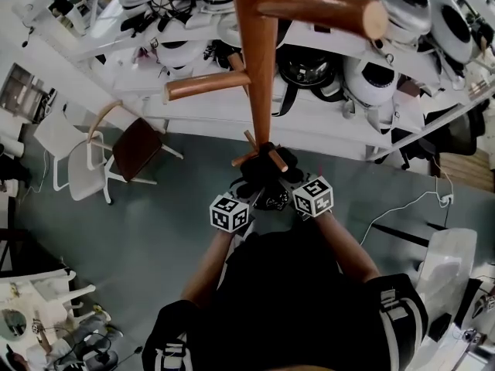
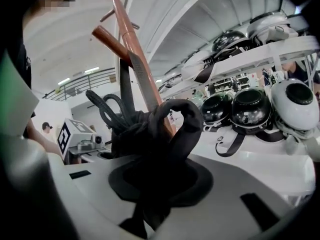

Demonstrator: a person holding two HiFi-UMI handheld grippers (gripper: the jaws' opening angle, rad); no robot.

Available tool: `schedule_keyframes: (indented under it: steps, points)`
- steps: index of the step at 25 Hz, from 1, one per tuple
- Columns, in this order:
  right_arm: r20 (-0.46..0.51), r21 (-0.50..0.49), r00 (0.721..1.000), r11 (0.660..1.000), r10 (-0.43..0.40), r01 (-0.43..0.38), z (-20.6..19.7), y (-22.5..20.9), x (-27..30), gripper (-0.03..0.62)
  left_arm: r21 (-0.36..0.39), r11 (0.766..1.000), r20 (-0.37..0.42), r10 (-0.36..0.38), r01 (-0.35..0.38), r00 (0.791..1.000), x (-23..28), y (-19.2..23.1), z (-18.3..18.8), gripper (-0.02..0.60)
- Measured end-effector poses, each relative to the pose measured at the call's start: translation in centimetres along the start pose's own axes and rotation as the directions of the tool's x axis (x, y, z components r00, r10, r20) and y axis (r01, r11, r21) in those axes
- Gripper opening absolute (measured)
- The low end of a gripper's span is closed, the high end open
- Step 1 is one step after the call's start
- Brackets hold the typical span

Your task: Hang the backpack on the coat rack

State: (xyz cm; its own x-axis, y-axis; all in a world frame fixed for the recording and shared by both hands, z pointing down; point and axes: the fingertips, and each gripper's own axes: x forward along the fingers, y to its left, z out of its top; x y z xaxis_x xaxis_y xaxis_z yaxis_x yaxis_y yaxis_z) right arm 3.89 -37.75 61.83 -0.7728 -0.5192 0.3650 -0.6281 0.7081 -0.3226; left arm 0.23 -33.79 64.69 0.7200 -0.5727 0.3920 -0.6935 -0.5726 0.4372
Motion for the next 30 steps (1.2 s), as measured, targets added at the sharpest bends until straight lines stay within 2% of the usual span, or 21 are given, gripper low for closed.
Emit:
schedule_keyframes:
  steps: [3,7,9,16,20,22,26,30]
  points:
    - [0.012,-0.015,0.998,0.998,-0.054,0.054,-0.4,-0.7,-0.3,0.118,0.019,1.0,-0.001,0.009,-0.009,1.0,0.1,0.3,-0.2,0.061]
    - [0.048,0.09,0.995,0.992,-0.09,0.086,-0.9,-1.0,-1.1,0.15,0.0,1.0,0.015,-0.01,0.01,1.0,-0.3,0.2,-0.4,0.072]
    - [0.06,0.11,0.992,0.988,-0.113,0.106,-1.3,-0.9,-1.7,0.15,0.012,1.0,0.014,-0.011,0.011,1.0,-0.5,0.2,-0.6,0.077]
    - [0.068,0.078,0.982,0.982,-0.176,0.171,-2.0,-0.2,-3.7,0.152,0.037,0.999,0.008,0.021,-0.022,1.0,-1.4,0.7,-0.9,0.109]
    - [0.047,0.062,0.966,0.966,-0.252,0.249,-3.4,0.1,-5.0,0.173,0.03,0.999,0.015,0.033,-0.033,0.999,-2.7,1.2,-1.7,0.154]
    - [0.041,0.065,0.958,0.958,-0.284,0.281,-4.1,0.3,-5.8,0.178,0.02,0.999,0.031,0.026,-0.027,0.999,-3.6,1.3,-1.9,0.166]
    - [0.037,0.084,0.956,0.954,-0.293,0.289,-5.1,1.7,-6.7,0.176,0.016,1.0,0.049,-0.002,0.001,0.999,-5.7,1.3,-2.2,0.166]
    - [0.032,0.096,0.946,0.943,-0.322,0.317,-6.3,3.3,-7.0,0.164,0.053,0.998,0.048,-0.041,0.039,0.998,-7.5,0.7,-2.9,0.163]
